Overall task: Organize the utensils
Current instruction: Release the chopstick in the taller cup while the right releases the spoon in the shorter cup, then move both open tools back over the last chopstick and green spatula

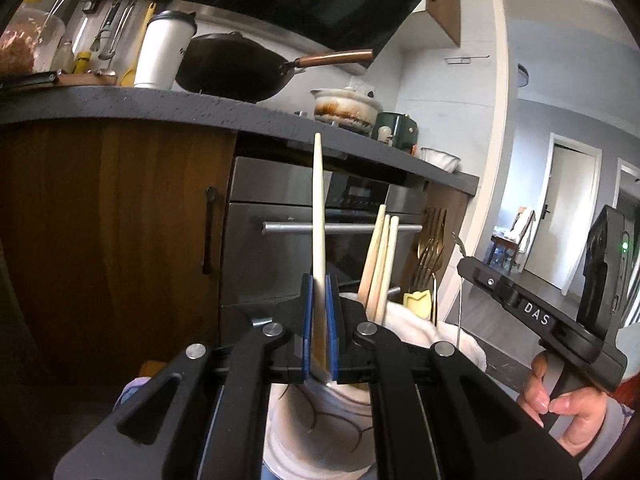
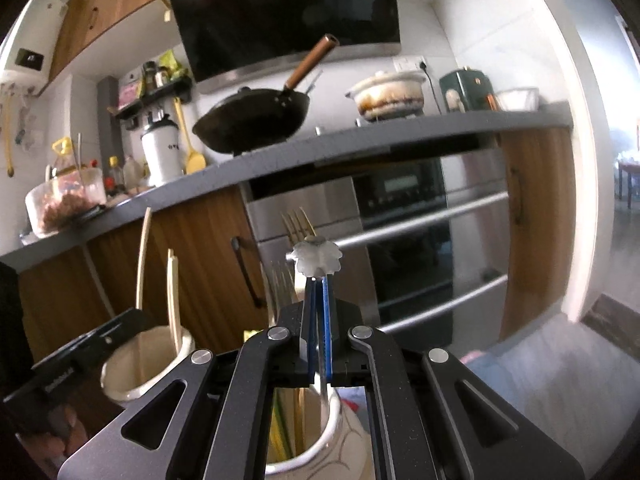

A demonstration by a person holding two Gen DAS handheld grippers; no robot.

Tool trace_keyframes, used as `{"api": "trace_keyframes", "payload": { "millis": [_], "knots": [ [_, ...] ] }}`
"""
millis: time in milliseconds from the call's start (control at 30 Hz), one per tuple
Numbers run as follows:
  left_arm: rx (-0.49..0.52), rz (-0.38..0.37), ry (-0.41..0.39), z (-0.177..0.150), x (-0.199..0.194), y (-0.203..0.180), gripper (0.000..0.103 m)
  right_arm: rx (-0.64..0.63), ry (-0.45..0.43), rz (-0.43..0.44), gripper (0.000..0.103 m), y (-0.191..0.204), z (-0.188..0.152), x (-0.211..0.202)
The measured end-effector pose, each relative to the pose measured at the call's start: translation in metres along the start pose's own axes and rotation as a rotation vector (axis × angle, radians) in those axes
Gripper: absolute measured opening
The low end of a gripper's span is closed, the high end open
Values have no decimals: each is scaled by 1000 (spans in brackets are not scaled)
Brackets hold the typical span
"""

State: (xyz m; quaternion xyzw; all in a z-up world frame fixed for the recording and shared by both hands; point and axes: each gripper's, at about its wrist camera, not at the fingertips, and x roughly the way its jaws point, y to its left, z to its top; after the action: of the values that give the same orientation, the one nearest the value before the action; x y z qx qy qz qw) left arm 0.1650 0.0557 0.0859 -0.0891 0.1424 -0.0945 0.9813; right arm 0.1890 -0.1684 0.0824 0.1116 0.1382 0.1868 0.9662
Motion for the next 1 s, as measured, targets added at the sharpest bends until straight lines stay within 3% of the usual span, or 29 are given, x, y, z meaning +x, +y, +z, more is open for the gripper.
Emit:
{"api": "trace_keyframes", "payload": {
  "millis": [667,933,1000],
  "knots": [
    [16,27,8,7,-18,-3,7,-6,74,-11,7,3,-2,1],
    [27,35,29,6,-22,-3,8,14,62,-17,32,-2,0,-15],
    [37,43,33,6,-24,-3,16,16,54,-21,40,-4,2,-25]
  ]
}}
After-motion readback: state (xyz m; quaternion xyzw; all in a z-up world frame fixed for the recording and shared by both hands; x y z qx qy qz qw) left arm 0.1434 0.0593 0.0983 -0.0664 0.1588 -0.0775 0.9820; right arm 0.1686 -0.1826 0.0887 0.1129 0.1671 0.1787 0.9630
